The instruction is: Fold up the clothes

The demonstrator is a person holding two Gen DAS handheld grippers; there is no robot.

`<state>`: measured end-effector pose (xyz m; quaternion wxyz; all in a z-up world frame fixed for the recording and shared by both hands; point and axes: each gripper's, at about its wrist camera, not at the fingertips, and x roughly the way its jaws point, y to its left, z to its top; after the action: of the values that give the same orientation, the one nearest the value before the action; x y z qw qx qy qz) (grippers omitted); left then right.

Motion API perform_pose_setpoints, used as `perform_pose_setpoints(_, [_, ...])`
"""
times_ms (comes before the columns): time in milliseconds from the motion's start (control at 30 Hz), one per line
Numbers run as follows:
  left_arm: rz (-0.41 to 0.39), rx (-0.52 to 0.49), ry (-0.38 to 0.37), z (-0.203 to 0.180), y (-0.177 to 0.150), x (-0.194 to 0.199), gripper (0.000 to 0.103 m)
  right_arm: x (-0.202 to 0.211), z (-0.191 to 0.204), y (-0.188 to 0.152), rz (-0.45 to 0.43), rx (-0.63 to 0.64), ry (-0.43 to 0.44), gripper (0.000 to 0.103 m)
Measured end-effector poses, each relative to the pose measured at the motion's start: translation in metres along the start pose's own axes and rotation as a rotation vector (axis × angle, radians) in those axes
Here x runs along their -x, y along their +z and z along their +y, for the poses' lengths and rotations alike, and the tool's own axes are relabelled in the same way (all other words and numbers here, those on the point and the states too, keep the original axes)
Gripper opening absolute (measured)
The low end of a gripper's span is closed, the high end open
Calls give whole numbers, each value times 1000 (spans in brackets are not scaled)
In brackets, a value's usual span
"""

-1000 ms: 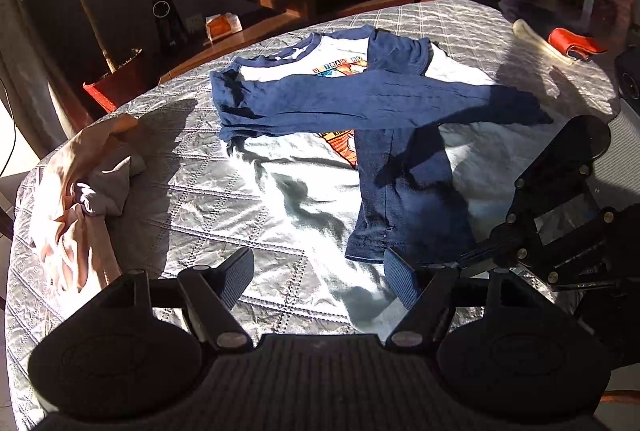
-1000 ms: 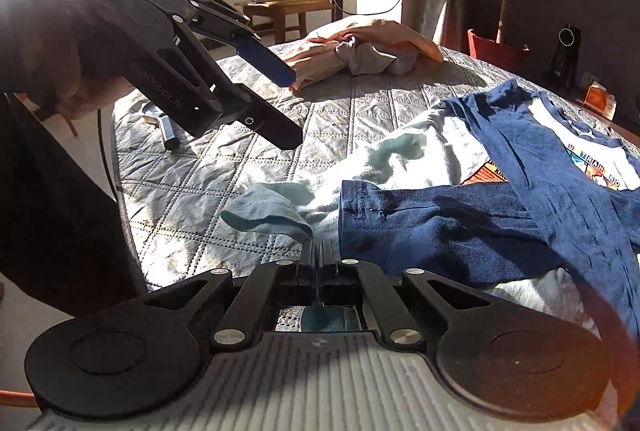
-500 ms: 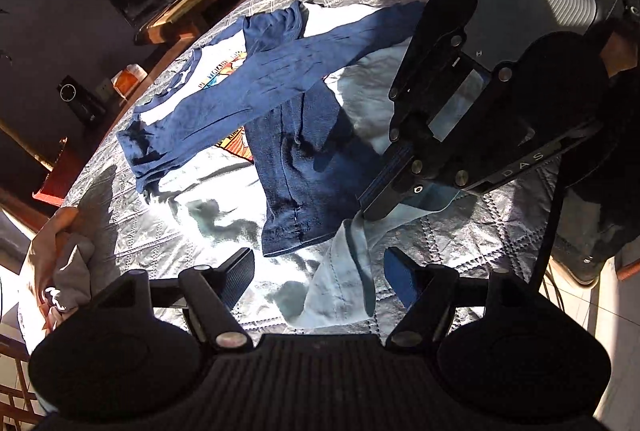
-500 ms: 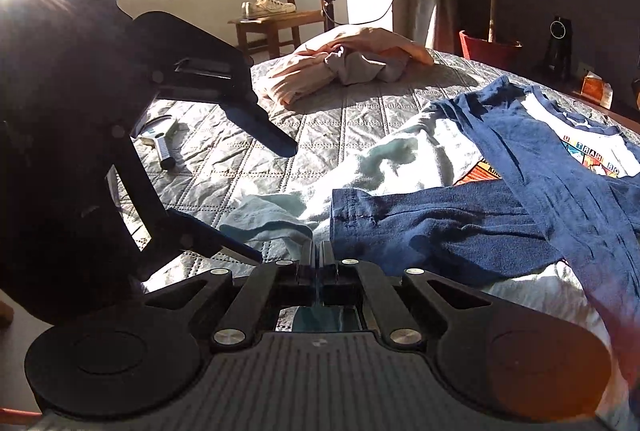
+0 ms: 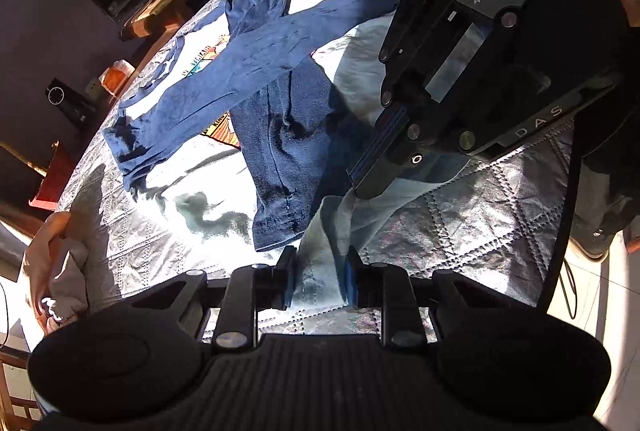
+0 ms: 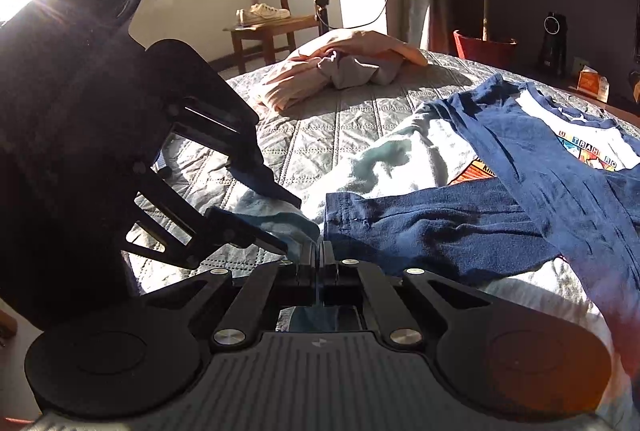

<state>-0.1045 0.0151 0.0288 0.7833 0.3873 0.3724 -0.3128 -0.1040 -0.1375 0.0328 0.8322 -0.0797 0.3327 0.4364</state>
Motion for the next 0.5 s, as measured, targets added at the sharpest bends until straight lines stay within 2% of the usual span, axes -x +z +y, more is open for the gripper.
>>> perform_pose_setpoints(33, [0,0,-5,0,0,0,17,1,1,0,1,7,-3,8])
perform_pose_setpoints(67, [-1,2,-9,1,0,0,16,1,2,0,0,17,-9,16])
perform_pose_setpoints(133, [-8,12,-4,2,1,1,16,10,2,1,-22,34,-26,26])
perform_pose_setpoints(200, [-14,23,6,3,2,2,16,25,-2,0,-41,56,-71,54])
perform_pose_setpoints(233, [-16,31,9,5,2,2,16,38,-6,-2,-49,79,-110,56])
perform_pose_setpoints(333, [-29,73,4,13,1,5,15,76,-26,-21,18,166,-252,58])
perform_pose_setpoints(400, [-35,115,-4,20,1,7,15,100,-38,-41,99,255,-350,66])
perform_pose_setpoints(500, [-41,172,0,30,1,7,14,132,-50,-76,241,342,-443,69])
